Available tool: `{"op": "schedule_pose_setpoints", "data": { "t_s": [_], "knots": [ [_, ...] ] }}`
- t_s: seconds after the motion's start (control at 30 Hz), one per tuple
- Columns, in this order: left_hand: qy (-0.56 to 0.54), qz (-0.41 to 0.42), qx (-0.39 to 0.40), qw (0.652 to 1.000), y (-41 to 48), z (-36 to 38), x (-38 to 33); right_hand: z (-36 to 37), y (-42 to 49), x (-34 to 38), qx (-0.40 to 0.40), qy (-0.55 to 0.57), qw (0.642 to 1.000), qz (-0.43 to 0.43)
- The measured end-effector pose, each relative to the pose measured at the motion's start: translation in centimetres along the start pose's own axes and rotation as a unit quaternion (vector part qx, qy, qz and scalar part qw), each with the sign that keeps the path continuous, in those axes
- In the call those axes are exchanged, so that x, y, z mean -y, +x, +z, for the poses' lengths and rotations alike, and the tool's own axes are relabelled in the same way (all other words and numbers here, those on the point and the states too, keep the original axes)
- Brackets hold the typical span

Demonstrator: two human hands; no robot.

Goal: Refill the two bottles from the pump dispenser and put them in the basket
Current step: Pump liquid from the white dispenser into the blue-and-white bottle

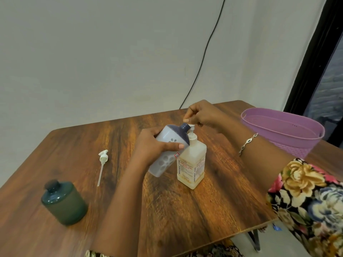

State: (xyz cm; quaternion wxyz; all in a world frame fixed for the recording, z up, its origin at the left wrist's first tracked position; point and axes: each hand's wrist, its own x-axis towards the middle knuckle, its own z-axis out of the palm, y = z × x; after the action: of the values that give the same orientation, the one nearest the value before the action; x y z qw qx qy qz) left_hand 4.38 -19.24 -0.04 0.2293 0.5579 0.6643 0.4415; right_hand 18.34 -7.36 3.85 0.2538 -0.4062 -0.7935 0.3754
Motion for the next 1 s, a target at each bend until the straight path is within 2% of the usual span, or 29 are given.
{"op": "schedule_pose_setpoints", "data": {
  "t_s": [0.27, 0.47, 0.6, 0.87, 1.0],
  "knots": [
    [-0.021, -0.010, 0.020, 1.000, -0.1, 0.6, 0.9, 1.3, -0.4, -2.2, -0.038, 0.031, 0.999, -0.019],
    [-0.047, -0.008, 0.005, 0.999, -0.5, 0.6, 0.4, 1.2, -1.0, -1.6, -0.075, 0.035, 0.996, -0.042],
    [-0.018, 0.007, -0.003, 1.000, -0.1, 0.1, -0.1, 0.3, -0.8, -0.8, -0.057, 0.014, 0.998, -0.029],
    [-0.015, -0.006, 0.007, 1.000, -0.2, 0.8, 1.1, 2.0, -0.4, -2.3, -0.077, -0.013, 0.997, -0.022],
    [-0.030, -0.003, -0.004, 1.000, -0.4, 0.5, 0.4, 1.6, -0.9, -1.5, -0.105, 0.044, 0.993, -0.042]
  ]
}}
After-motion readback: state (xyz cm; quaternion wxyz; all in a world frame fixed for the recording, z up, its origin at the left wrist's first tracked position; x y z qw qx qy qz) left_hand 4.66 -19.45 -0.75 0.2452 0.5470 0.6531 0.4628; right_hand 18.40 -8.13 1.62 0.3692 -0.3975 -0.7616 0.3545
